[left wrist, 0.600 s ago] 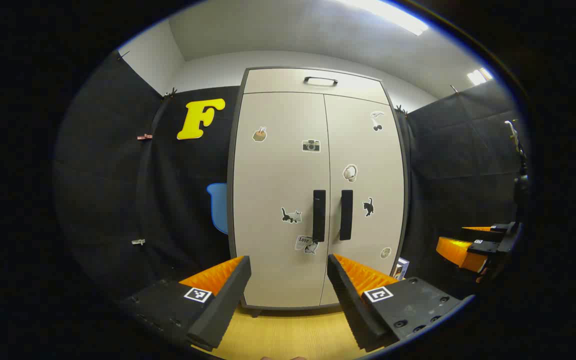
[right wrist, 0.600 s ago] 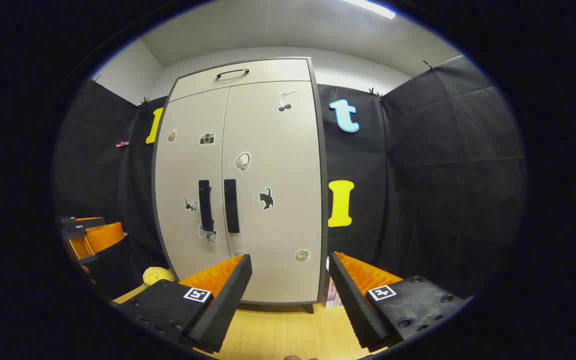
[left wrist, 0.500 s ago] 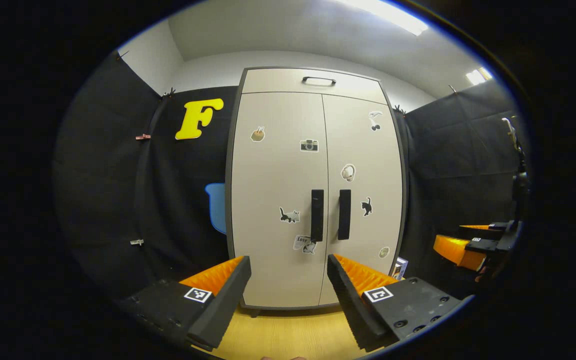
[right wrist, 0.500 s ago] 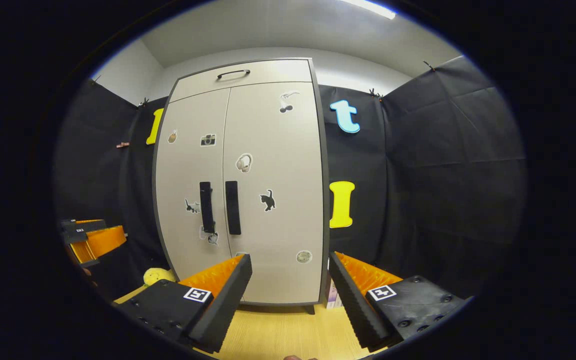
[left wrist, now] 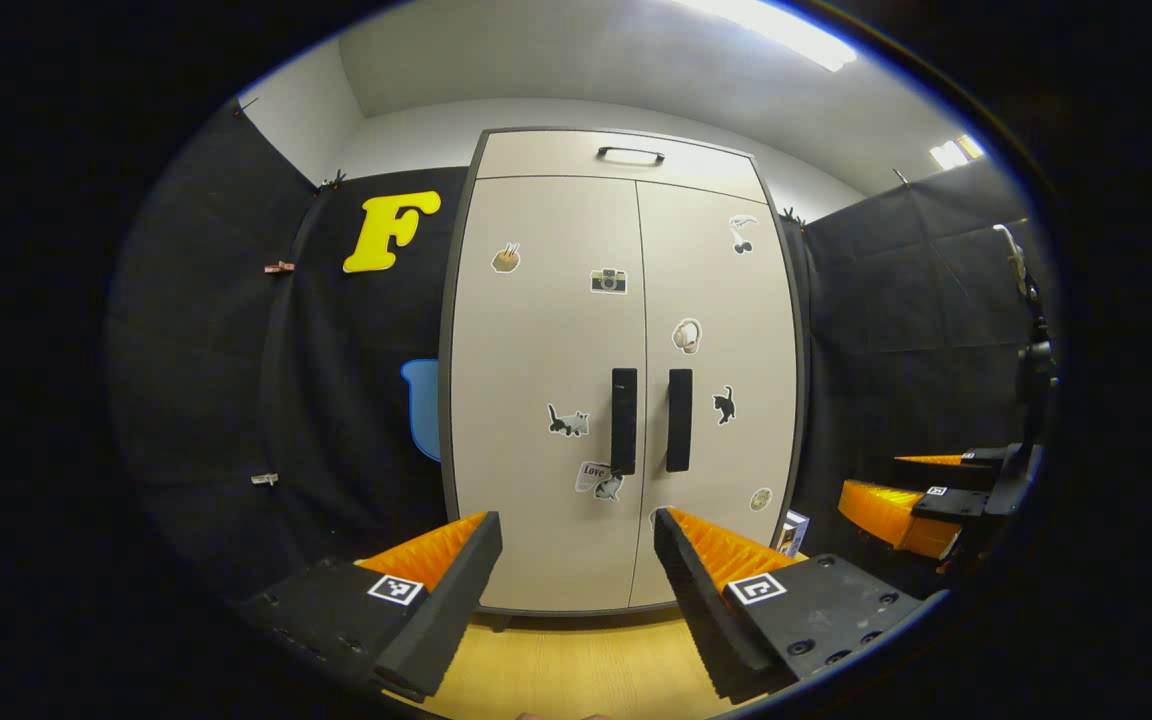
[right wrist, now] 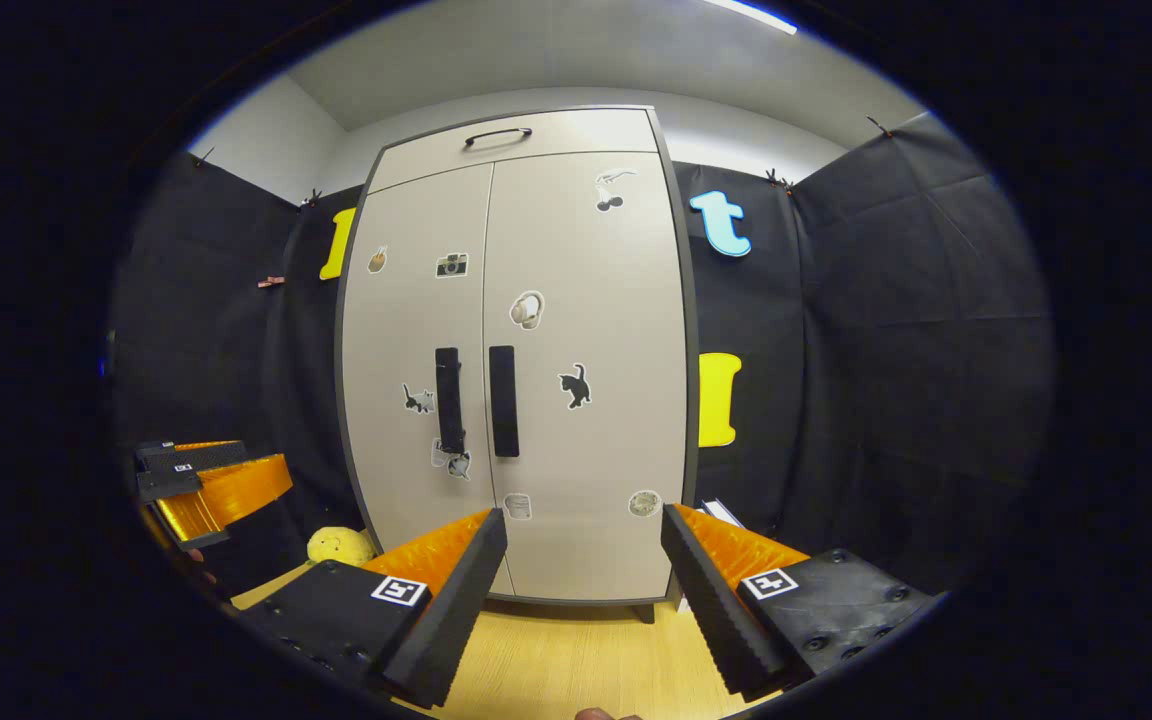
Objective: Open the right door of the double-door shoe cabinet with the right hand, and open the left door with the left hand.
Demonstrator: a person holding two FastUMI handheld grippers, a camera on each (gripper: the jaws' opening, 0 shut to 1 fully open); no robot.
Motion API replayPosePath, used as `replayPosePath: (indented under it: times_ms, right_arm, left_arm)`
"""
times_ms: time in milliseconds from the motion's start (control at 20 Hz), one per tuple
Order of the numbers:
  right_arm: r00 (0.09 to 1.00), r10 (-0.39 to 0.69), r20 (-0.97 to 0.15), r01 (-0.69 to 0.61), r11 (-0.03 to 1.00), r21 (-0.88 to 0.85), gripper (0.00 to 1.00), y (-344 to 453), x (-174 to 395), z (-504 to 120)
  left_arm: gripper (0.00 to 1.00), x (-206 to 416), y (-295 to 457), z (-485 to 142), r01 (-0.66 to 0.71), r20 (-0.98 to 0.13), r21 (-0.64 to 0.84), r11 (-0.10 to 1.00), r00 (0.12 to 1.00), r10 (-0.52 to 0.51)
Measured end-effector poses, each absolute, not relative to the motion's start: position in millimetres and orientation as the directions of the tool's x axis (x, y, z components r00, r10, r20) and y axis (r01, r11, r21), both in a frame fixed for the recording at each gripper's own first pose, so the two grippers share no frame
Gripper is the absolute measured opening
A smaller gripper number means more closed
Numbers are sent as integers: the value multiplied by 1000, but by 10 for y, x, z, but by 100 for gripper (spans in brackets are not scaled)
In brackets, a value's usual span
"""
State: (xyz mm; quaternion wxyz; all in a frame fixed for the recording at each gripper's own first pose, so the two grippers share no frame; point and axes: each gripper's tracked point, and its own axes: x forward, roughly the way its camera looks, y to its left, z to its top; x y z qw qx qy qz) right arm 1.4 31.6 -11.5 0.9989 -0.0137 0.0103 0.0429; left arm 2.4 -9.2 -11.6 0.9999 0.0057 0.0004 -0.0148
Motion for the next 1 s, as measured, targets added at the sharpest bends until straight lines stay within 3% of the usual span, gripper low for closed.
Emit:
replayPosePath:
  times_ms: [500,1000]
  right_arm:
    - [997,78,-23,-77,996,50,98,397,223,-45]
    - [994,104,-17,-104,994,21,98,795,930,234]
  left_arm:
    - [95,137,-110,-195,44,-20,-6,999,999,-44]
    - [95,107,172,-404,1,-88,-21,1000,996,-3]
